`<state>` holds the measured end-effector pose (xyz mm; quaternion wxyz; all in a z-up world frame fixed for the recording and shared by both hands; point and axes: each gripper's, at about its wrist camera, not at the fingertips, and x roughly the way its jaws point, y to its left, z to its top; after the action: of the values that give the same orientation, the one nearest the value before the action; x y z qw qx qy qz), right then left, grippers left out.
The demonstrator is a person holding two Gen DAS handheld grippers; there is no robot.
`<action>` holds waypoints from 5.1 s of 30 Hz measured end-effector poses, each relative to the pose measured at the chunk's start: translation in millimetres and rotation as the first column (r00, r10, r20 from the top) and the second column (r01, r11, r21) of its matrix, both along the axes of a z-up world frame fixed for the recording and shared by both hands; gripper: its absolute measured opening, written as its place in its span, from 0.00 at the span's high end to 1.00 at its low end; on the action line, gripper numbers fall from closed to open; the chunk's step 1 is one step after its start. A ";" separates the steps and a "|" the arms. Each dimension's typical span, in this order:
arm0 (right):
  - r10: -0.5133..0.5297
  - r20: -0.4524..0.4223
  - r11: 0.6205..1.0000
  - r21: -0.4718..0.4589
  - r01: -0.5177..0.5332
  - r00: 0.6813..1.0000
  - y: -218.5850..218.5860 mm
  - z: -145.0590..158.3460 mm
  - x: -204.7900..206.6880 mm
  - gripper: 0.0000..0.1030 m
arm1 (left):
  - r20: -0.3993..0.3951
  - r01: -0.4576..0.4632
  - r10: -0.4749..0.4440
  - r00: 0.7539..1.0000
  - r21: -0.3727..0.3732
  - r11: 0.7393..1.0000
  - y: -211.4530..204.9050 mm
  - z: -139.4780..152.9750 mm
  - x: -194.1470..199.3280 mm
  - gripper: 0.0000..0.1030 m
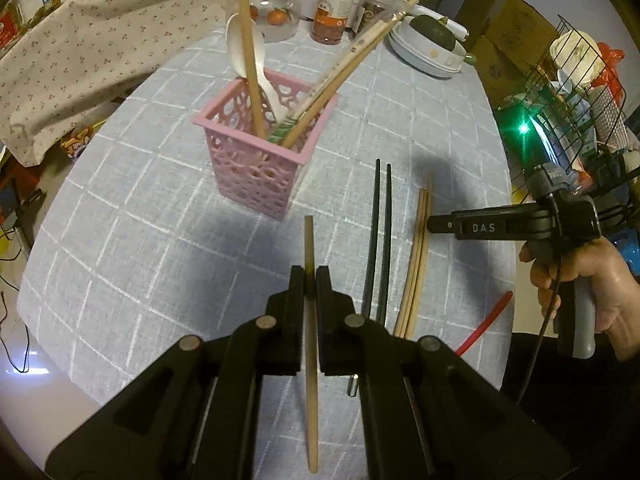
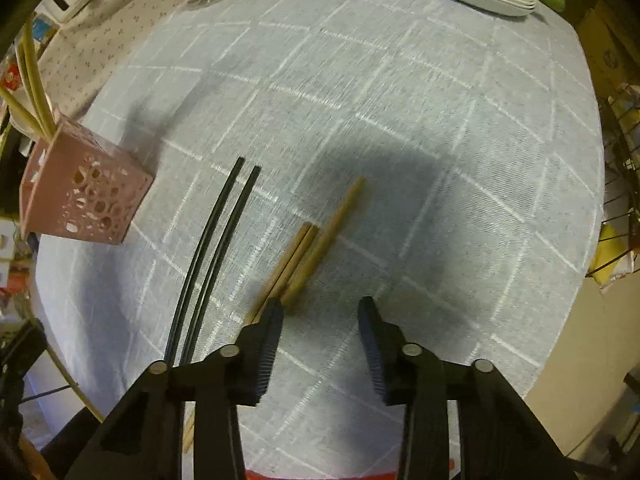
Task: Organize utensils
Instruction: 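Lift the wooden chopstick with the left tool while the right tool grasps another wooden chopstick, then carry both wooden chopsticks upright toward the pink holder with both tools, then lower the chopstick into the pink holder and open the left tool, then lower the chopstick into the pink holder and open the right tool, then move the left tool over the black chopsticks while the right tool grasps the red plastic spoon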
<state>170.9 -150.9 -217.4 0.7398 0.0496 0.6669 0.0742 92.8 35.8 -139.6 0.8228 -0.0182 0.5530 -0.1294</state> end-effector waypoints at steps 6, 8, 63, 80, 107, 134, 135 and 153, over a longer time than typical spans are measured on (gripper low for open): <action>-0.005 0.000 1.000 -0.016 0.005 1.000 11.1 -4.2 2.2 0.66 | -0.001 -0.003 0.003 1.000 -0.002 1.000 2.5 3.4 -2.3 0.94; -0.022 -0.017 0.999 -0.026 0.021 1.000 12.9 -5.4 2.7 0.67 | -0.002 -0.005 0.005 1.000 -0.001 1.000 3.0 3.4 -3.0 0.94; -0.131 0.578 0.938 0.335 -0.088 0.805 -2.2 219.0 -68.2 0.94 | 0.670 -0.177 0.243 0.702 -0.167 0.970 41.6 175.2 -27.4 0.94; -0.126 0.577 0.936 0.339 -0.097 0.807 8.3 210.4 -56.3 0.94 | 0.518 -0.247 0.234 0.823 -0.045 0.968 30.0 119.1 34.5 0.94; -0.165 0.684 0.922 0.363 -0.136 0.711 34.9 224.5 -41.6 0.94 | 0.407 -0.279 0.320 0.855 -0.159 0.947 59.4 112.7 36.3 0.47; -0.049 0.593 0.965 0.236 -0.116 0.803 111.8 153.3 -0.6 0.92 | 0.145 -0.343 0.352 0.925 -0.079 0.936 100.7 56.7 22.5 0.43; -0.052 0.593 0.965 0.237 -0.113 0.803 110.1 154.1 -0.4 0.90 | 0.141 -0.342 0.351 0.926 -0.082 0.936 100.5 56.1 22.8 0.42; -0.019 0.597 0.981 0.166 -0.100 0.802 33.6 183.9 -31.0 0.35 | 0.028 -0.217 0.218 0.976 -0.031 0.976 57.2 30.7 13.1 0.26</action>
<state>139.9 -117.3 -33.5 0.9016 0.0793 0.3919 0.1649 105.9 93.0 -109.0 0.8401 -0.0880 0.5331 -0.0467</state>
